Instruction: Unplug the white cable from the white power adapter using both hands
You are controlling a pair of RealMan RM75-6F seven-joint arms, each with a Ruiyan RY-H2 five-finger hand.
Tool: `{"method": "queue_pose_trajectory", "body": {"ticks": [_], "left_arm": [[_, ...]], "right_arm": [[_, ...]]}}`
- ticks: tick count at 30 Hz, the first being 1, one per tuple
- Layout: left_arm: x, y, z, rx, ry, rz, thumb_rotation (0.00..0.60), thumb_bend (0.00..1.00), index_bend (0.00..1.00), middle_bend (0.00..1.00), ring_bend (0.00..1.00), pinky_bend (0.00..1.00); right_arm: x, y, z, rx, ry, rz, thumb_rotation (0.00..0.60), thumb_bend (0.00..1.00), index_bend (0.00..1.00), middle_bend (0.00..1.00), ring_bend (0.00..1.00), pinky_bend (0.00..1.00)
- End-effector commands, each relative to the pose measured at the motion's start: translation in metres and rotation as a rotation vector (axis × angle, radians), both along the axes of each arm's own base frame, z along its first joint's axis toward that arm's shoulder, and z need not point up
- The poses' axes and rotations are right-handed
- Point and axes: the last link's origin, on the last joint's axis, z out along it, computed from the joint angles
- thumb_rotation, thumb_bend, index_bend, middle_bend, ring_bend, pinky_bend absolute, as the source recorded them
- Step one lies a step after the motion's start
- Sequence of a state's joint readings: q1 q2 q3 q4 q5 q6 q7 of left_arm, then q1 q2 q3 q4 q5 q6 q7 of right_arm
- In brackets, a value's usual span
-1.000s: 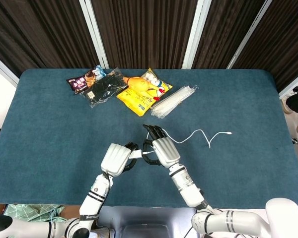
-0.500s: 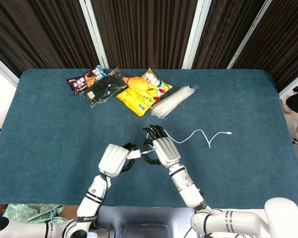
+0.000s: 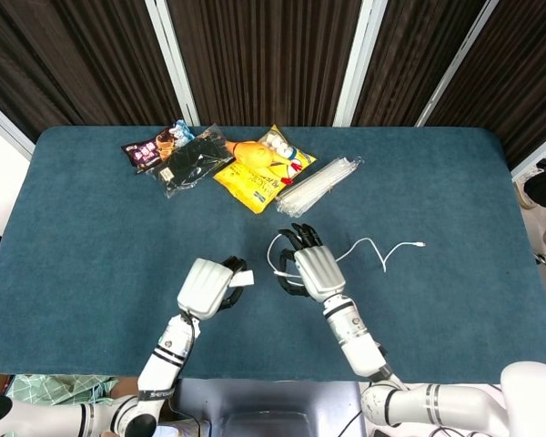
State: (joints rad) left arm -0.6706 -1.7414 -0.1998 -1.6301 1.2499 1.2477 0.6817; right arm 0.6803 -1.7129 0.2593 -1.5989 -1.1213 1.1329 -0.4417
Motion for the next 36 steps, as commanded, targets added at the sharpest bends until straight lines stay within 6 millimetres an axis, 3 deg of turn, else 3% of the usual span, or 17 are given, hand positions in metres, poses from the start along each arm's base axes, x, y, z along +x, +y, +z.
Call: {"method": "queue_pose_trajectory", "body": {"ticks": [1, 4, 10, 16, 19, 21, 24, 28, 32, 36], "left_arm": [[-0.018, 0.013, 0.000, 0.004, 0.035, 0.029, 0.600, 0.53, 0.79, 0.87, 1.00, 1.00], [-0.041, 0.022, -0.006, -0.021, 0.033, 0.086, 0.600, 0.52, 0.79, 0.87, 1.00, 1.00], [-0.065, 0.029, -0.026, -0.081, 0.004, 0.130, 0.600, 0.52, 0.77, 0.85, 1.00, 1.00], [-0.075, 0.031, -0.039, -0.112, 0.024, 0.130, 0.600, 0.50, 0.73, 0.78, 1.00, 1.00], [-0.078, 0.032, -0.043, -0.143, 0.050, 0.125, 0.600, 0.48, 0.61, 0.67, 1.00, 1.00], [-0.079, 0.032, -0.042, -0.156, 0.059, 0.116, 0.600, 0.46, 0.49, 0.56, 1.00, 1.00], [-0.078, 0.031, -0.039, -0.165, 0.047, 0.113, 0.600, 0.44, 0.27, 0.34, 1.00, 1.00], [-0.077, 0.029, -0.032, -0.184, 0.029, 0.111, 0.600, 0.41, 0.17, 0.22, 1.00, 1.00], [-0.076, 0.030, -0.023, -0.187, 0.034, 0.110, 0.600, 0.39, 0.13, 0.18, 1.00, 1.00], [-0.075, 0.029, -0.017, -0.178, 0.027, 0.102, 0.600, 0.39, 0.09, 0.15, 1.00, 1.00]], "right_arm": [[-0.018, 0.000, 0.003, 0.010, 0.067, -0.010, 0.600, 0.63, 0.90, 0.24, 0.00, 0.00], [-0.043, -0.002, -0.001, 0.022, 0.148, -0.040, 0.600, 0.63, 0.90, 0.24, 0.00, 0.00], [-0.078, -0.011, -0.020, 0.052, 0.207, -0.125, 0.600, 0.63, 0.88, 0.24, 0.00, 0.00], [-0.085, -0.018, -0.027, 0.037, 0.224, -0.141, 0.600, 0.63, 0.78, 0.24, 0.00, 0.00], [-0.086, -0.019, -0.028, 0.023, 0.250, -0.142, 0.600, 0.62, 0.73, 0.23, 0.00, 0.00], [-0.088, -0.018, -0.028, 0.035, 0.283, -0.141, 0.600, 0.61, 0.65, 0.20, 0.00, 0.00], [-0.086, -0.017, -0.024, 0.047, 0.284, -0.138, 0.600, 0.58, 0.36, 0.11, 0.00, 0.00], [-0.086, -0.017, -0.013, 0.024, 0.304, -0.126, 0.600, 0.51, 0.11, 0.03, 0.00, 0.00], [-0.084, -0.013, 0.005, -0.009, 0.344, -0.112, 0.600, 0.41, 0.02, 0.00, 0.00, 0.00], [-0.080, -0.008, 0.017, -0.006, 0.323, -0.111, 0.600, 0.38, 0.00, 0.00, 0.00, 0.00]]}}
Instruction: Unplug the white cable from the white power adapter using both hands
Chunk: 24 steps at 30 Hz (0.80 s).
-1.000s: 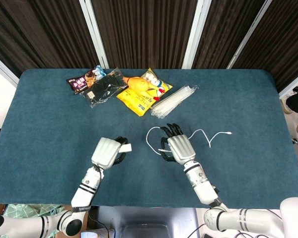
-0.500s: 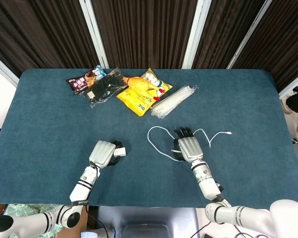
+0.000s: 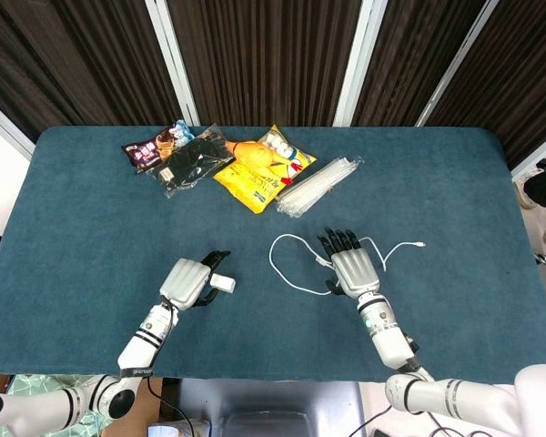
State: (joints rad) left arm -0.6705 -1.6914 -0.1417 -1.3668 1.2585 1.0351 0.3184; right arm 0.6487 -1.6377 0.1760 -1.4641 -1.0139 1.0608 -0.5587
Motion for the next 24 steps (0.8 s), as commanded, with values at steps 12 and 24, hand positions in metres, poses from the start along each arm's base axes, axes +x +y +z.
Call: {"method": "queue_pose_trajectory", "body": {"ticks": [12, 24], "left_arm": [[-0.044, -0.071, 0.130, 0.121, -0.057, -0.134, 0.600, 0.39, 0.08, 0.15, 0.07, 0.24], [-0.146, -0.132, 0.174, 0.309, -0.001, 0.024, 0.600, 0.40, 0.01, 0.00, 0.00, 0.01]], "right_arm": [[-0.065, 0.114, 0.151, -0.122, 0.069, -0.025, 0.600, 0.27, 0.00, 0.00, 0.00, 0.00], [-0.122, 0.159, 0.151, -0.181, 0.038, -0.092, 0.600, 0.27, 0.00, 0.00, 0.00, 0.00]]}}
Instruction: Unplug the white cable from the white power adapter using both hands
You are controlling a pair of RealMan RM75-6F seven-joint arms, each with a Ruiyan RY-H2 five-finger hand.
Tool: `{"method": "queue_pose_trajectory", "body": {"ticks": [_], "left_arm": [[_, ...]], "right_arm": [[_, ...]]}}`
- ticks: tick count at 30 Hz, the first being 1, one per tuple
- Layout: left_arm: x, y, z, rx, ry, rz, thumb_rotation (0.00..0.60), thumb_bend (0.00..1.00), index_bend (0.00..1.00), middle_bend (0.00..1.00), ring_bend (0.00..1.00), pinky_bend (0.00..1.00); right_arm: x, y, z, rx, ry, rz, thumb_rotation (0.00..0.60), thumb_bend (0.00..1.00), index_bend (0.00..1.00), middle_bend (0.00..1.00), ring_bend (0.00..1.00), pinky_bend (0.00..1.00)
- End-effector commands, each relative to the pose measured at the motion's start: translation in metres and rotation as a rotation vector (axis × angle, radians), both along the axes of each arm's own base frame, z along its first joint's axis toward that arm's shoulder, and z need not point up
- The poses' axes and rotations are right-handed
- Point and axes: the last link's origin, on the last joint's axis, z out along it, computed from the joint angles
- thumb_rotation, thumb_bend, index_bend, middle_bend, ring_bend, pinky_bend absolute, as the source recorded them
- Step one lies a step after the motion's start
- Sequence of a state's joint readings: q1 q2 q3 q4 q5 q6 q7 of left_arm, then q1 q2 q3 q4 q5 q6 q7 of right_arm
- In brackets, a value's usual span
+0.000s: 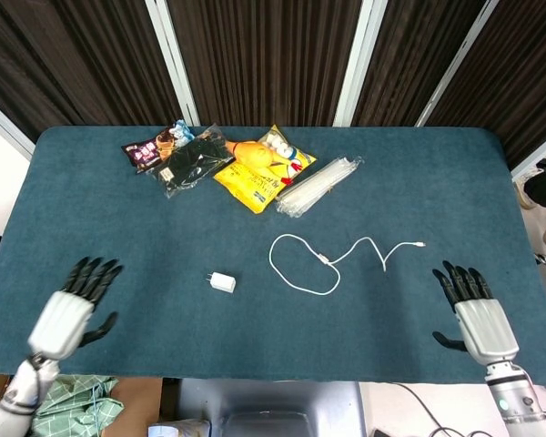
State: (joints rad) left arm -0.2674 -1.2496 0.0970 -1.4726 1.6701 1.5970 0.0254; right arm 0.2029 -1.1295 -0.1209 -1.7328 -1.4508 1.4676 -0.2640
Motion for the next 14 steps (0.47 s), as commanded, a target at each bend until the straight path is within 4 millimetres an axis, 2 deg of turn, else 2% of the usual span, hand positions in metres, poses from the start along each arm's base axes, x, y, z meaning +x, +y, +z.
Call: {"method": "queue_pose_trajectory", "body": {"ticks": [1, 4, 14], "left_arm": [[-0.033, -0.019, 0.010, 0.049, 0.002, 0.081, 0.600, 0.40, 0.00, 0.00, 0.00, 0.01], [-0.050, -0.022, 0.011, 0.053, 0.062, 0.121, 0.600, 0.40, 0.00, 0.00, 0.00, 0.01], [-0.046, -0.023, 0.011, 0.053, 0.080, 0.113, 0.600, 0.39, 0.00, 0.00, 0.00, 0.01]], "right_arm": [[-0.011, 0.011, -0.004, -0.019, -0.009, -0.009, 0.600, 0.27, 0.00, 0.00, 0.00, 0.00], [-0.012, 0.010, 0.000, -0.054, -0.009, -0.009, 0.600, 0.27, 0.00, 0.00, 0.00, 0.00], [-0.013, 0.012, -0.001, -0.051, 0.001, -0.015, 0.600, 0.27, 0.00, 0.00, 0.00, 0.00]]}}
